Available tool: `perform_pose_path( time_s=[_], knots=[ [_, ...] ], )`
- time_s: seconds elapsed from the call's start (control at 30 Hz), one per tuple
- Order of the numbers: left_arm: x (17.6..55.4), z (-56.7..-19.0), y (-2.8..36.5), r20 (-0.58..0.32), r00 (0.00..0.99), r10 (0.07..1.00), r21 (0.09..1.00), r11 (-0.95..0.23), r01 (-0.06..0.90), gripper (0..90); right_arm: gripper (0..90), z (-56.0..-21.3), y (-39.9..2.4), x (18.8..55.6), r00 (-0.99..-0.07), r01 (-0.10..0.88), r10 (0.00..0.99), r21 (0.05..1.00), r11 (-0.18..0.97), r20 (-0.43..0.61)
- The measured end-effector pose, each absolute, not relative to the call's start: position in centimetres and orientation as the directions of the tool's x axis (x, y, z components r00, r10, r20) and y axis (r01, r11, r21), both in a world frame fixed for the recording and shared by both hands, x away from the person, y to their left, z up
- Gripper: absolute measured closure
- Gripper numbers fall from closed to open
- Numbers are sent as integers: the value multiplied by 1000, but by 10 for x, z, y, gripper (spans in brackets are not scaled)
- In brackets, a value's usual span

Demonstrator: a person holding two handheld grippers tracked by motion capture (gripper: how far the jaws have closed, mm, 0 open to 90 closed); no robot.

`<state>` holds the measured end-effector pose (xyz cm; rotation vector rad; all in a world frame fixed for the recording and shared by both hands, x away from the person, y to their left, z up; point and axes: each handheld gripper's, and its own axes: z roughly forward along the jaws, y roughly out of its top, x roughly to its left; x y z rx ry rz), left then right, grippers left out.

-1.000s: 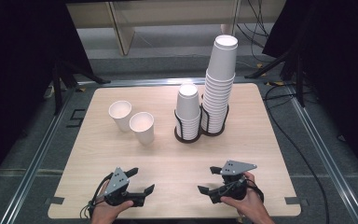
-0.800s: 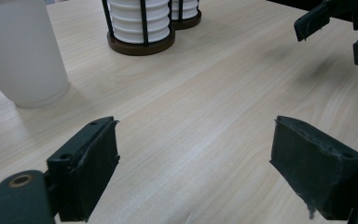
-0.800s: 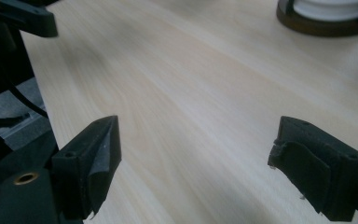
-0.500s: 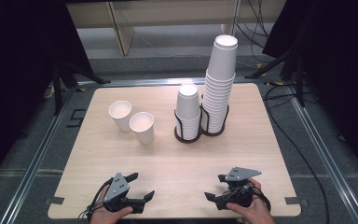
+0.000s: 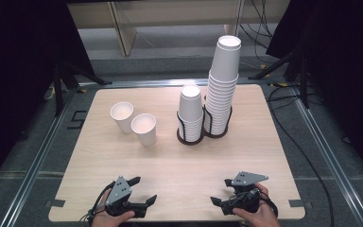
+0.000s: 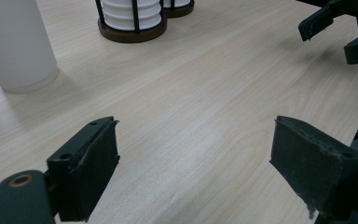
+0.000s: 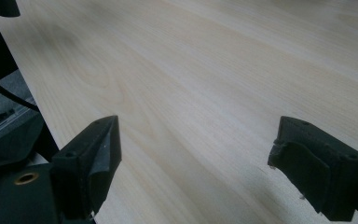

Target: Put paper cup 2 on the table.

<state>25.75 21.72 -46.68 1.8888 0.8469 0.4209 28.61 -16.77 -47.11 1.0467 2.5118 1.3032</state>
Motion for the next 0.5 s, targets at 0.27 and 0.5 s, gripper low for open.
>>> perform_pose_path(
  time_s=[0.27, 0.5],
  knots=[
    [258, -467, 217, -81, 691, 719, 885, -267, 381, 143, 158, -472, -166, 285, -757, 521, 623, 756, 396, 196],
    [259, -466, 218, -76, 693, 717, 888, -267, 374, 143, 159, -472, -166, 286, -754, 521, 627, 760, 388, 197]
  ],
)
